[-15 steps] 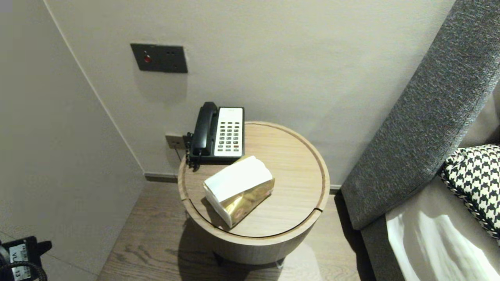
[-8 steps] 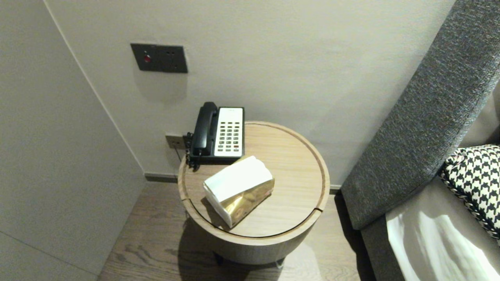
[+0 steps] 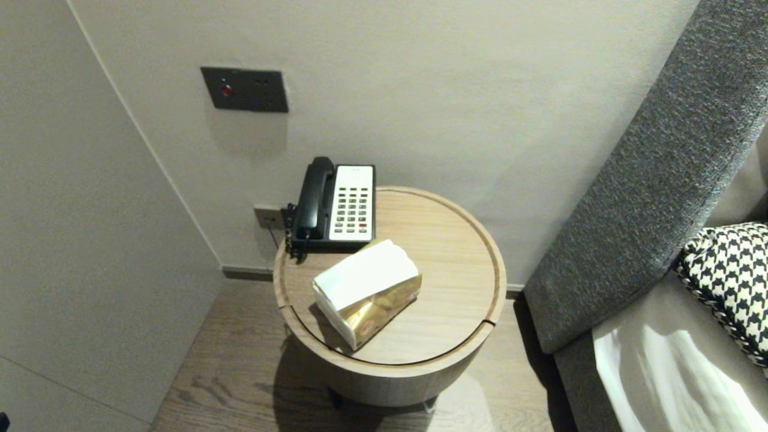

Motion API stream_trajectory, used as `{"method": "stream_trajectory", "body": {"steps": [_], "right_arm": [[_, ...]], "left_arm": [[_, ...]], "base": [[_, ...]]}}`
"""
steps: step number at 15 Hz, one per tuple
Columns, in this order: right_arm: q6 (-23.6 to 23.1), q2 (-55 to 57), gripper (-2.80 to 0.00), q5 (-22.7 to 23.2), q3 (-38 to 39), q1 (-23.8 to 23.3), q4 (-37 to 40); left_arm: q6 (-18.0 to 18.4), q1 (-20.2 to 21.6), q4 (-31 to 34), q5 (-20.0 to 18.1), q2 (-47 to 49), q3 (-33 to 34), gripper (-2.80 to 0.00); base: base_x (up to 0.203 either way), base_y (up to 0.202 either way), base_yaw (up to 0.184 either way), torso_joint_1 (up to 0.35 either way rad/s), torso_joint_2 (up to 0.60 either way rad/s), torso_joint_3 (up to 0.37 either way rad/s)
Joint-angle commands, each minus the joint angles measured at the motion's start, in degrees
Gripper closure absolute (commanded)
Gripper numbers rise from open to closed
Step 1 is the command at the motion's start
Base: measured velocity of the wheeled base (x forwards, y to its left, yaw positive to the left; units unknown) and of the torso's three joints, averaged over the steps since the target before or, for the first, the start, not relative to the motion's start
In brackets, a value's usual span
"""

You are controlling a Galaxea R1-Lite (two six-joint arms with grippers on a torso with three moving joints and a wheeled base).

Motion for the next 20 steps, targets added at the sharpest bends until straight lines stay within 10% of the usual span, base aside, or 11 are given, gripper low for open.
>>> {"method": "stream_trajectory", "body": {"steps": [1,5,14,20], "right_arm": [[-0.01,-0.04,0.00,-0.03,2.29,0.01,-0.08],[-0.01,-0.04,0.00,-0.03,2.29,0.01,-0.08],[-0.01,-0.04,0.00,0.03,2.29,0.01,-0.08],[-0.01,-0.04,0.00,0.04,2.29,0.01,-0.08]], "left_arm": [[1.63,0.16,-0.01,-0.41,-2.59,1.89,0.00],[3.82,4.31,6.89,-0.92,-11.26,1.18,0.00],[4.89,5.10,12.05,-19.21,-13.19,1.89,0.00],[5.22,-0.97,12.93,-20.07,-18.41,1.72,0.00]], "base": [[0.000,0.000,0.000,0.000,0.00,0.000],[0.000,0.000,0.000,0.000,0.00,0.000],[0.000,0.000,0.000,0.000,0.00,0.000],[0.000,0.000,0.000,0.000,0.00,0.000]]}}
